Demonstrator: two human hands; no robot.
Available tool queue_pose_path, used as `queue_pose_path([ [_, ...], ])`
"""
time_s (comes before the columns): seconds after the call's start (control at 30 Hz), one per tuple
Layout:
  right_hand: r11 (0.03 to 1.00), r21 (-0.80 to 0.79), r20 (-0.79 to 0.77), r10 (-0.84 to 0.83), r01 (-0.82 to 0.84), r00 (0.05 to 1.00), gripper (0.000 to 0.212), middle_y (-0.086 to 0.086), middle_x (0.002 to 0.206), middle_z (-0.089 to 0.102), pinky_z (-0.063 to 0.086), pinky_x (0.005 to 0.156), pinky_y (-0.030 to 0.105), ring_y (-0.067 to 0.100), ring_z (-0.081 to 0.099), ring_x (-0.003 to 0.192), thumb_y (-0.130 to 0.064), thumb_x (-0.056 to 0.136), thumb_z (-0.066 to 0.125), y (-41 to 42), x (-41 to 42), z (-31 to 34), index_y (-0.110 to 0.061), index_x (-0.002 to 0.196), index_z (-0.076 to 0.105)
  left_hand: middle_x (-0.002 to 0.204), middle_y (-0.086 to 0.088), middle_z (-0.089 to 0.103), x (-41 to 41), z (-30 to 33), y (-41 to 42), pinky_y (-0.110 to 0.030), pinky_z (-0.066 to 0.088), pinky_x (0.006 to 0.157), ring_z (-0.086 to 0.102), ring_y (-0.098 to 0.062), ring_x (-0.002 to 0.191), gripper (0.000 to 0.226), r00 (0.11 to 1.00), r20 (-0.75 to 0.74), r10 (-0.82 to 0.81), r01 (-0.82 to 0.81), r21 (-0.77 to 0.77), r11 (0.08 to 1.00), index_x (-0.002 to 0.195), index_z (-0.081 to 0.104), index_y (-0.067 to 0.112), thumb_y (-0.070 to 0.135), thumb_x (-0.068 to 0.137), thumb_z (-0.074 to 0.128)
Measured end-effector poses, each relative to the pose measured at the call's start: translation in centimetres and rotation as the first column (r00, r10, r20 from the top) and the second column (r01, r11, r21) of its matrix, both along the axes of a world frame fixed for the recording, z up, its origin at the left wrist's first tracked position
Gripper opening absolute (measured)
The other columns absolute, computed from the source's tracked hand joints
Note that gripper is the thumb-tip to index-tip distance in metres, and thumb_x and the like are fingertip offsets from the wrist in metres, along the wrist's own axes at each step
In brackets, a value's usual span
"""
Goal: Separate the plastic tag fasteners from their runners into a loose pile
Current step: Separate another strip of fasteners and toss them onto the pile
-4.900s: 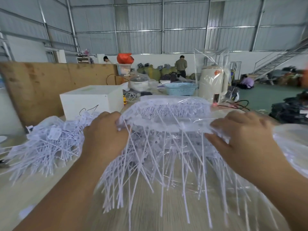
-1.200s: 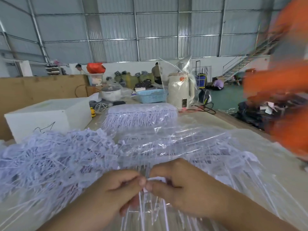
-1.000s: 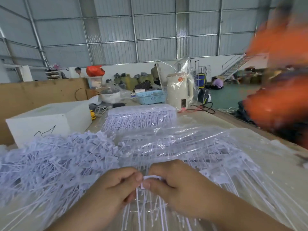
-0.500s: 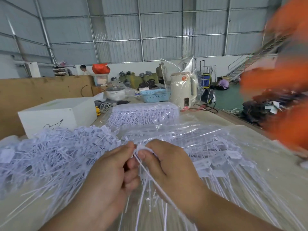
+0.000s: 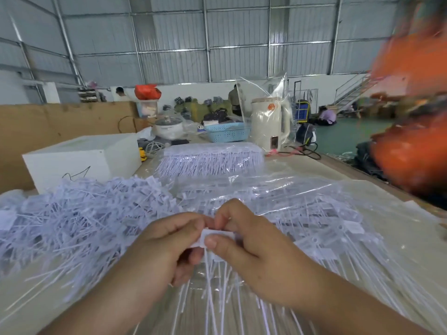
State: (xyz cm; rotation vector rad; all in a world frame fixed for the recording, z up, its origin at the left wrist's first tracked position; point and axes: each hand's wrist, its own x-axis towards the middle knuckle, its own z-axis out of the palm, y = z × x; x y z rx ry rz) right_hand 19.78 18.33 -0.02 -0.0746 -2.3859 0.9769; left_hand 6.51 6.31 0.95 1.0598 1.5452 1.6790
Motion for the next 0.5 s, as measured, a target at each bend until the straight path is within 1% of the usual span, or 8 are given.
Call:
queue_pose_path([
  [0.1,1.0,-0.019,0.023,0.025,-0.024,0.999,0.018,0.0,0.068,0.059,0.039,0.051,0.036,0.006,0.044,0.05,-0.046,0.094,0.051,-0.3,-0.1,0.2,-0.037,0.096,0.035,0.048,-0.01,0.045,0.3,-0.6,-0.4,-0.015,0.025,0.039,0.032,-0.015,0.035,0.034,0.998,0.06,0.003,-0.005,0.033,0.999,0.081,0.075,0.009,0.037,0.063,0.066],
  [0.17,0.999,-0.018,0.053,0.052,-0.051,0.997,0.023,0.006,0.081,0.068,0.049,0.06,0.048,0.019,0.059,0.063,-0.046,0.093,0.053,-0.9,-0.3,0.2,-0.033,0.098,0.034,0.049,-0.012,0.046,0.7,-0.9,-0.6,-0.016,0.026,0.04,0.034,-0.016,0.036,0.025,0.998,0.059,-0.022,0.02,0.02,1.0,0.076,0.071,0.008,0.03,0.065,0.072],
  [0.2,0.998,-0.016,0.064,0.058,-0.057,0.996,0.025,0.008,0.085,0.069,0.049,0.062,0.051,0.024,0.062,0.067,-0.044,0.094,0.054,-1.1,-0.3,0.2,-0.03,0.098,0.034,0.049,-0.01,0.046,0.7,-1.1,-0.7,-0.017,0.026,0.041,0.035,-0.017,0.037,0.028,0.998,0.048,-0.036,0.035,0.014,0.999,0.074,0.069,0.008,0.036,0.067,0.07],
  [0.3,0.998,-0.01,0.092,0.059,-0.058,0.994,0.023,0.012,0.083,0.069,0.048,0.058,0.054,0.032,0.061,0.062,-0.037,0.097,0.055,-1.5,-0.4,0.1,-0.028,0.1,0.035,0.046,-0.005,0.044,0.9,-1.2,-0.8,-0.016,0.027,0.039,0.035,-0.015,0.037,0.027,0.999,-0.014,-0.045,0.045,0.015,0.999,0.058,0.06,0.019,0.041,0.07,0.067],
  [0.37,0.997,-0.022,0.11,0.076,-0.074,0.991,0.024,0.014,0.084,0.068,0.05,0.065,0.056,0.037,0.064,0.071,-0.041,0.096,0.056,-1.5,-0.2,0.3,-0.027,0.102,0.038,0.044,-0.002,0.043,0.8,-1.0,-0.8,-0.014,0.027,0.037,0.035,-0.013,0.036,0.027,0.998,-0.057,-0.041,0.041,0.002,0.999,0.055,0.059,0.021,0.036,0.073,0.072],
  [0.4,0.997,-0.012,0.115,0.075,-0.074,0.991,0.024,0.01,0.084,0.069,0.052,0.068,0.054,0.033,0.066,0.074,-0.045,0.094,0.057,-1.3,0.1,0.5,-0.028,0.102,0.04,0.043,-0.001,0.043,0.6,-0.9,-0.8,-0.013,0.026,0.036,0.035,-0.011,0.036,0.028,0.998,-0.063,-0.027,0.027,0.004,1.0,0.056,0.061,0.02,0.033,0.072,0.079],
  [0.43,0.998,0.012,0.118,0.061,-0.063,0.991,0.024,0.002,0.082,0.068,0.053,0.067,0.047,0.021,0.066,0.072,-0.049,0.092,0.057,-1.1,0.3,0.7,-0.031,0.1,0.044,0.043,-0.001,0.043,0.2,-0.7,-0.9,-0.013,0.026,0.036,0.034,-0.01,0.035,0.025,0.998,-0.064,-0.003,0.003,0.008,1.0,0.058,0.064,0.019,0.034,0.071,0.079],
  [0.5,0.998,0.064,0.131,0.017,-0.025,0.991,0.018,-0.008,0.071,0.059,0.044,0.056,0.032,0.005,0.053,0.059,-0.05,0.093,0.057,-0.4,0.7,1.0,-0.034,0.09,0.051,0.043,-0.002,0.042,-0.6,-0.6,-1.1,-0.013,0.025,0.036,0.033,-0.011,0.035,0.022,0.997,-0.062,0.052,-0.05,0.028,0.998,0.066,0.069,0.016,0.037,0.07,0.064],
])
